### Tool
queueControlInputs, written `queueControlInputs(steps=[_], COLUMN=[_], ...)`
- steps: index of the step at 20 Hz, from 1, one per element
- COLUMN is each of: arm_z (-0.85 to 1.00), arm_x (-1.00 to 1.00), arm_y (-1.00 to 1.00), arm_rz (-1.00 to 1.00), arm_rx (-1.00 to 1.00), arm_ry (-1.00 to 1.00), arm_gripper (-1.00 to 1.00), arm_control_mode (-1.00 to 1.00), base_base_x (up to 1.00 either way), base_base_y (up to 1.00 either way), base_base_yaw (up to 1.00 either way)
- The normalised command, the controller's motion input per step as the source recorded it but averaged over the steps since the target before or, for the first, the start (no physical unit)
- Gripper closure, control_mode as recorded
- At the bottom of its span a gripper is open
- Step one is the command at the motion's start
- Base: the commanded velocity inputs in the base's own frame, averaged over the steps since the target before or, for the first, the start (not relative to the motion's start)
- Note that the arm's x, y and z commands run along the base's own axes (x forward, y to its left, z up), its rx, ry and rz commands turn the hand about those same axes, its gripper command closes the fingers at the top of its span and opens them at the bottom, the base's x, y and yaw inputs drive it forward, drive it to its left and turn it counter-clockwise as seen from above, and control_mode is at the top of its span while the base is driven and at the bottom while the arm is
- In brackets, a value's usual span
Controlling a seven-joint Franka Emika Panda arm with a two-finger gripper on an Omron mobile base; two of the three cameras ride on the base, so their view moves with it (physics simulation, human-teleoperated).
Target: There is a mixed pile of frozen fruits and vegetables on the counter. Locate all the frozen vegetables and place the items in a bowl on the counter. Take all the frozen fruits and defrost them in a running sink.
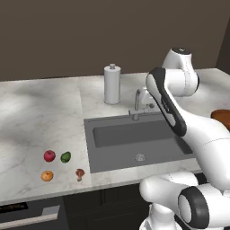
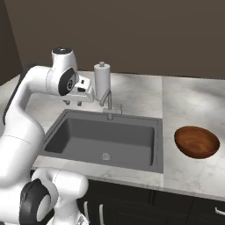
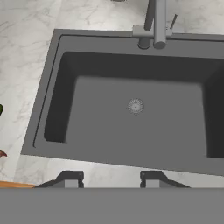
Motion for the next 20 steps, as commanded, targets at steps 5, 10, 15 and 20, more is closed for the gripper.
queueControlInputs(steps=[5, 10, 15, 20], arm_z=[0.00, -0.01, -0.10, -0.07], arm_x=[-0.14, -0.32, -0.21, -0.25], arm_y=[0.04, 0.22, 0.31, 0.49], arm_rz=[0.00, 0.00, -0.03, 0.02], arm_rx=[0.00, 0.00, 0.00, 0.00], arm_ry=[0.00, 0.00, 0.01, 0.02], arm_gripper=[-1.00, -1.00, -1.00, -1.00], arm_control_mode=[-1.00, -1.00, -1.00, -1.00], base_base_x=[0.00, 0.00, 0.00, 0.00], base_base_y=[0.00, 0.00, 0.00, 0.00], base_base_yaw=[0.00, 0.00, 0.00, 0.00])
